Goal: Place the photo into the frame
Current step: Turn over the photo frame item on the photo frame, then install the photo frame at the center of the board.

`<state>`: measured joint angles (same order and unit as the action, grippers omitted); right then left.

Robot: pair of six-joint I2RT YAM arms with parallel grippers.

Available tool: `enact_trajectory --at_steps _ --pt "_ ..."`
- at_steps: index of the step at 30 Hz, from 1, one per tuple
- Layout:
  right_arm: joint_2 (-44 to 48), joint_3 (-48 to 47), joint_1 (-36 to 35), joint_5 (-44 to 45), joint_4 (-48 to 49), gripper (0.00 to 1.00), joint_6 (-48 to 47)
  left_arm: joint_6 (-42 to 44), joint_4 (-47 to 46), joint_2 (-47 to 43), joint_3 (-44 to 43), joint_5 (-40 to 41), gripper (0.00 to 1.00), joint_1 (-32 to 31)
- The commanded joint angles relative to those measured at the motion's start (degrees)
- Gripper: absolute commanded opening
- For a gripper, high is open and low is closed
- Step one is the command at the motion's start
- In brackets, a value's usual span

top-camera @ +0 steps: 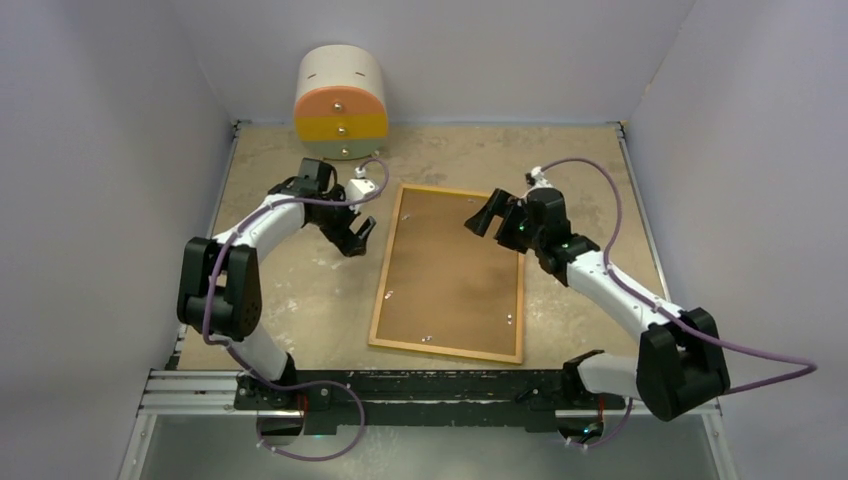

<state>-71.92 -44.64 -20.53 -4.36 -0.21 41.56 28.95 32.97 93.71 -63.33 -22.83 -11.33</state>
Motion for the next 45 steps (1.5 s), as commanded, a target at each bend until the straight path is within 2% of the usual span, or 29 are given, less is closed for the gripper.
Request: enact_trajectory --at_steps 1,4,8,11,13,20,31,45 --pt "-1.4 3.05 -6.24 -14.64 12.71 0.99 3.24 -4.11 2.6 5.37 -4.74 -11.54 0.91 -0.09" --pt "-4.13 2.71 -12.52 -13.37 14.33 0.88 2.88 -5.98 2.43 8.06 -5.13 -15.9 0.84 -0.18" --pt "-8.57 1.24 -19.96 -11.54 16.36 0.58 -0.18 -8.29 1.41 10.55 -4.82 -20.31 0.77 -0.18" --pt "-12.1 1.82 -23.7 -11.67 20.25 0.47 -0.6 -9.42 0.31 11.83 -4.53 -23.45 0.62 -0.31" --pt "-14.44 1.85 -25.88 -11.24 22.36 0.48 -0.63 -9.21 0.4 12.71 -4.65 -24.85 0.51 -0.43" --pt "-20.87 -1.27 -30.55 -8.13 23.39 0.47 -2.49 -7.02 1.3 15.02 -4.92 -26.27 0.4 -0.61" --pt "-27.53 -3.95 -31.72 -7.68 25.21 0.41 -3.42 -5.62 1.11 15.66 -3.52 -26.1 0.33 -0.96" --pt "-32.7 -5.32 -31.92 -9.49 27.45 0.36 -1.86 -4.85 0.87 14.91 -2.69 -24.18 0.32 -1.15"
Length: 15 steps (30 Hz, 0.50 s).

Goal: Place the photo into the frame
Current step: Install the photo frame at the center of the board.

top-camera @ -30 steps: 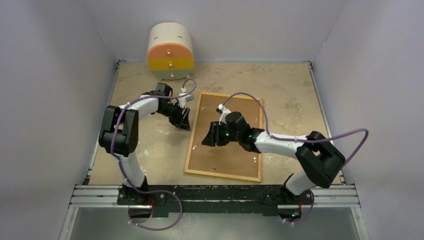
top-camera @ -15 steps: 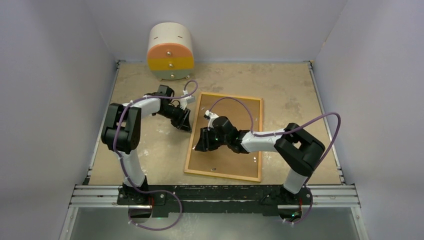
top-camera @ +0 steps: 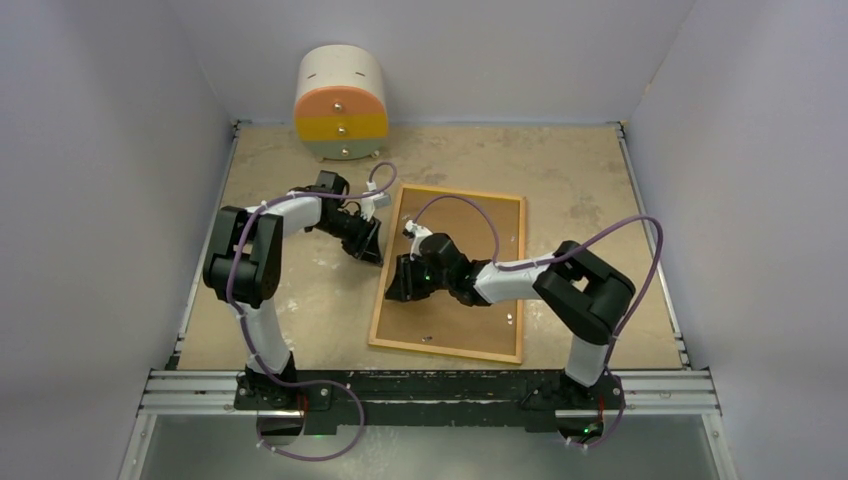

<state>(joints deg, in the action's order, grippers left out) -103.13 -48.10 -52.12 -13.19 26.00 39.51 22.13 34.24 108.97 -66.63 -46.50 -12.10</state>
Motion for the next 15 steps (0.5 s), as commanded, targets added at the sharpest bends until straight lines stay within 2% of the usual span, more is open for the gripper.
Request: enact_trajectory --at_steps 1,15 --pt "-1.82 -2.09 -0.34 -0.81 1.36 0.36 0.37 2.02 -0.4 -0.27 0.62 -0.38 0.32 -0.43" --pt "-4.59 -3.14 -0.36 -1.3 3.01 0.29 3.04 2.99 -0.73 -0.24 0.95 0.59 0.31 -0.89"
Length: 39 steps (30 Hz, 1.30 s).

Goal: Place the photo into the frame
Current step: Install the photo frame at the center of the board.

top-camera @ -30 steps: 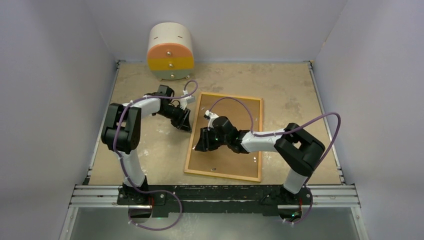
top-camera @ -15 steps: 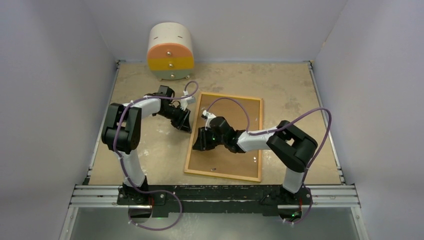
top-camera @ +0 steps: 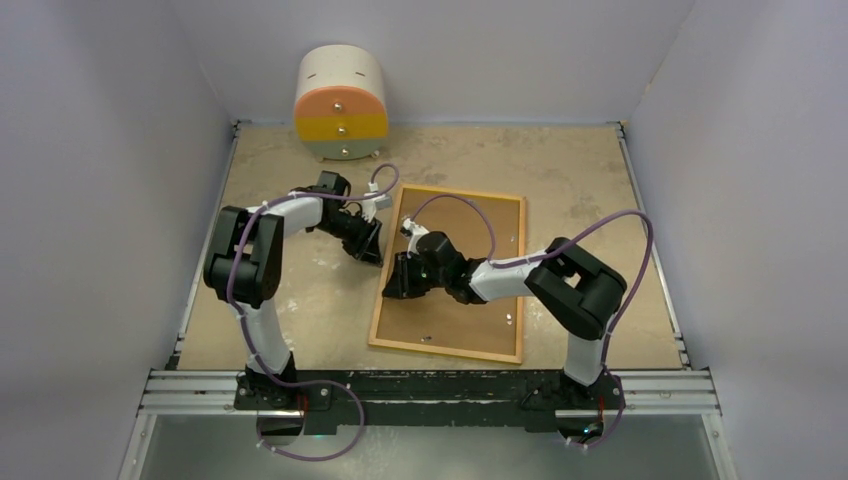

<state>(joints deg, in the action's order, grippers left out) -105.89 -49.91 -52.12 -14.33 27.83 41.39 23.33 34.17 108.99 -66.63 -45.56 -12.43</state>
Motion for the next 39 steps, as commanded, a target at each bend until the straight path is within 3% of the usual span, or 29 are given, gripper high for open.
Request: enact_trajectory --at_steps 1,12,27,39 --pt "-1.91 -1.22 -0.35 0.03 1.42 0.28 1.52 1.83 -0.68 -0.27 1.05 -0.32 0.31 -0.58" --pt "-0.43 2.24 -0.36 4.09 7.27 0.23 6.76 2.45 -0.91 -0.48 1.79 -0.62 0.3 -0.93" --pt "3.56 5.11 -0.49 2.44 5.93 0.23 5.46 2.77 -0.69 -0.38 1.4 -0.42 0.3 -1.01" --pt "-1.13 1.26 -0.6 1.17 4.74 0.22 4.73 2.99 -0.91 -0.53 1.68 0.1 0.29 -1.19"
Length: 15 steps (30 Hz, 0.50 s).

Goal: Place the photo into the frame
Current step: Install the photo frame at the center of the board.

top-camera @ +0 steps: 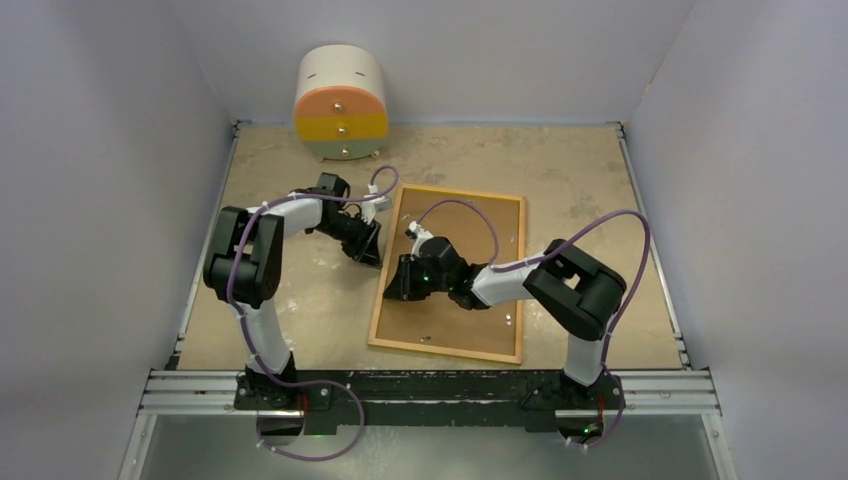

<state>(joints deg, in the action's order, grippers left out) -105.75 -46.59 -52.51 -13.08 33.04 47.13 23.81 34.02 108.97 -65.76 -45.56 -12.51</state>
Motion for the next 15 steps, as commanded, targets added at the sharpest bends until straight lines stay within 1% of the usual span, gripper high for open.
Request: enact_trajectory --at_steps 1,7,15 --pt "-1.41 -2.03 -0.29 0.29 -0.32 0.21 -0.99 2.59 -0.72 -0.5 0.81 0.17 0.29 -1.15" --pt "-1.43 -1.7 -0.28 3.66 0.96 0.16 -0.87 3.01 -1.06 -0.85 1.47 0.58 0.29 -1.37" --pt "-2.44 -1.42 -0.25 4.26 2.75 0.12 -0.29 3.46 -1.24 -0.99 2.12 0.49 0.29 -1.64"
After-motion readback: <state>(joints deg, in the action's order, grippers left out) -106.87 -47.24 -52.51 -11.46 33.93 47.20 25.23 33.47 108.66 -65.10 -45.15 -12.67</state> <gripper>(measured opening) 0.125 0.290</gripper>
